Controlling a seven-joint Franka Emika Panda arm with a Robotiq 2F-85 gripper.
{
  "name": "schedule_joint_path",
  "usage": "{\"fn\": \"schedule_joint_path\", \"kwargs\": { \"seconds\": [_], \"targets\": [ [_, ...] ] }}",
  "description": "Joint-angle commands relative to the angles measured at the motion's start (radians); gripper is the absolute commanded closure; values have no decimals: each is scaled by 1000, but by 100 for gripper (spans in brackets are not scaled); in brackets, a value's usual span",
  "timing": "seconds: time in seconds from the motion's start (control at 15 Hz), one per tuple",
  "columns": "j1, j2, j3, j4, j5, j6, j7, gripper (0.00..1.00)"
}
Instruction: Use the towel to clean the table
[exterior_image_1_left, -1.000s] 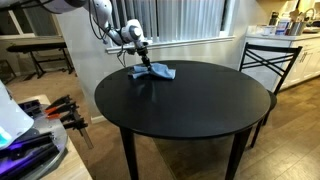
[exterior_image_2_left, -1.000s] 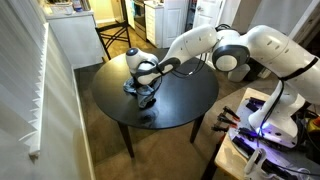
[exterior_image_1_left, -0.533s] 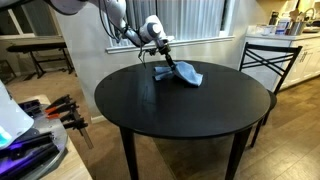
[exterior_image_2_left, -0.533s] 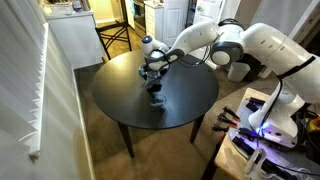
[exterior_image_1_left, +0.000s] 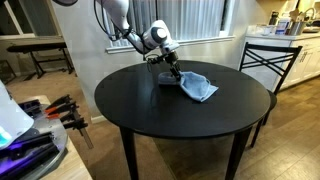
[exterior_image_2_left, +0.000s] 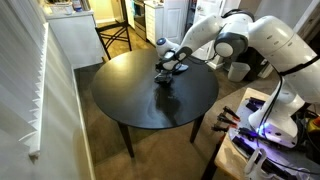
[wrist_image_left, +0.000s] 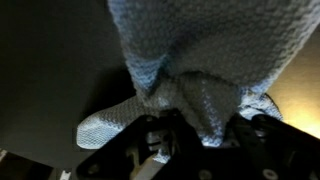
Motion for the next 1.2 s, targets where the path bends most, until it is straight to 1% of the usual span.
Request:
{"fn": "schedule_joint_path", "kwargs": {
  "seconds": [0.0, 0.13, 0.33, 0.47, 0.6, 0.73, 0.87, 1.13],
  "targets": [
    [58, -142, -48, -234, -15, -16, 178, 92],
    [74, -200, -50, -325, -24, -65, 233, 92],
    [78, -297, -8, -464, -75, -52, 171, 92],
    [90, -360, 41, -562, -123, -35, 121, 92],
    [100, -378, 103, -607, -151, -35, 114, 92],
    [108, -361, 181, -599, -156, -50, 106, 92],
    [126, -339, 249, -562, -158, -72, 91, 92],
    [159, -281, 367, -420, -140, -136, 11, 92]
  ]
}}
